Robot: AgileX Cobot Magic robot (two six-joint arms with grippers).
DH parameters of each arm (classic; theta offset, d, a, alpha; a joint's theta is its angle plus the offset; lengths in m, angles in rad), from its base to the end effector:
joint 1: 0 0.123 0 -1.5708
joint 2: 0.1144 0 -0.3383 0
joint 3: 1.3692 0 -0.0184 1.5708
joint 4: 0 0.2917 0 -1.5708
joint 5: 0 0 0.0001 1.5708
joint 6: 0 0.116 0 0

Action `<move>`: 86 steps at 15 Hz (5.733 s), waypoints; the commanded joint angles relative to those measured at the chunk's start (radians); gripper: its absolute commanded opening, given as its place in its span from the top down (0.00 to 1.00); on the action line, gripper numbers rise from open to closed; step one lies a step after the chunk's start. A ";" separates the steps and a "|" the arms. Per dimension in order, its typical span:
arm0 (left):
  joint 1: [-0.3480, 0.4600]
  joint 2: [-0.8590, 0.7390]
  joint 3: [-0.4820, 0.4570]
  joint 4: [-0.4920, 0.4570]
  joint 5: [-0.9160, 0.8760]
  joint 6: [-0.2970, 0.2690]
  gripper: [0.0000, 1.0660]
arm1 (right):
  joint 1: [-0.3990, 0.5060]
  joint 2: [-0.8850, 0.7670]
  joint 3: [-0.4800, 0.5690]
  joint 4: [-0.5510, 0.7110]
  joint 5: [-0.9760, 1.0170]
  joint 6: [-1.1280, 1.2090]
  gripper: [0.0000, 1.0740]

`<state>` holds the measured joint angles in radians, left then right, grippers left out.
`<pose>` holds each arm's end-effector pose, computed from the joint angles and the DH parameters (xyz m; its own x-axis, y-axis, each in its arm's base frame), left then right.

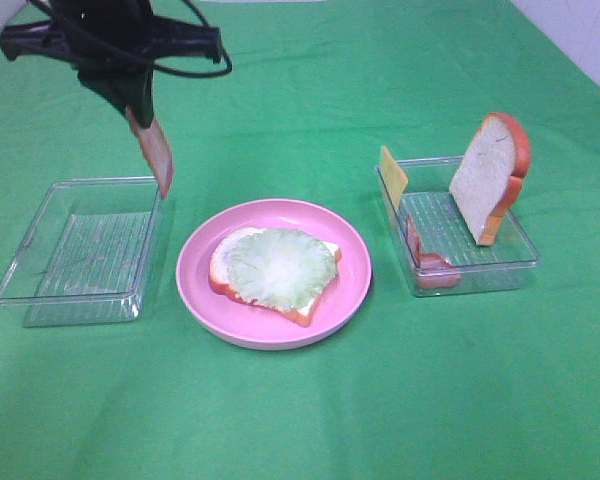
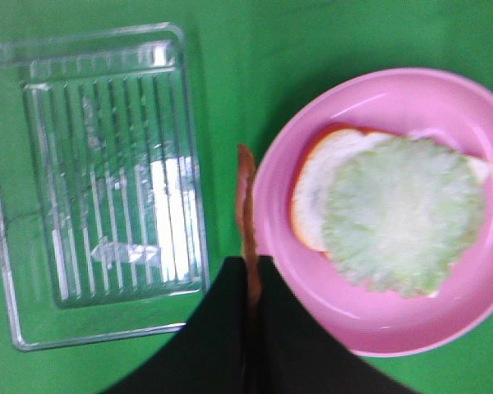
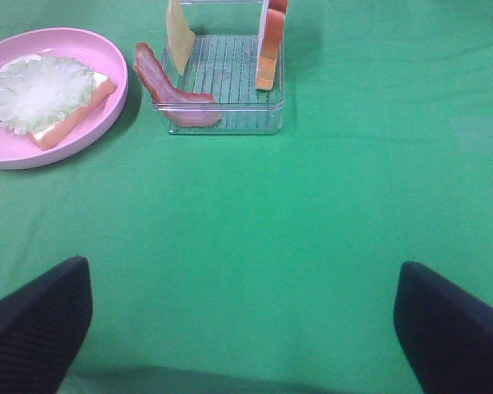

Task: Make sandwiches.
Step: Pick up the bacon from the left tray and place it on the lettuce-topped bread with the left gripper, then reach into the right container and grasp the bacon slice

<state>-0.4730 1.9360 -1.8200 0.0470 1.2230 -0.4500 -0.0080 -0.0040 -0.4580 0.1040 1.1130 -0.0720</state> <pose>0.4336 -0.2162 0.3231 -0.9530 0.0158 -0.3025 0.0463 0.9945 -0.0940 0.0007 0.0108 0.2666 -0.5306 -0.0215 -0.8474 -0.0846 0.9960 0.0277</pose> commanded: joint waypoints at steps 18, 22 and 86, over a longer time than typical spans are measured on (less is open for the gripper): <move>-0.061 0.285 -0.092 -0.579 0.081 0.401 1.00 | -0.004 -0.031 0.005 -0.003 -0.010 0.000 0.11; -0.061 0.335 -0.092 -0.501 0.086 0.408 1.00 | -0.004 -0.031 0.005 -0.003 -0.010 0.000 0.11; 0.396 -1.833 1.303 -0.047 -0.145 0.459 0.05 | -0.004 -0.031 0.005 -0.003 -0.010 0.000 0.11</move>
<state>-0.0790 0.1050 -0.5190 0.0070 1.0820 0.0100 -0.0080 -0.0040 -0.4570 0.1040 1.1130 -0.0720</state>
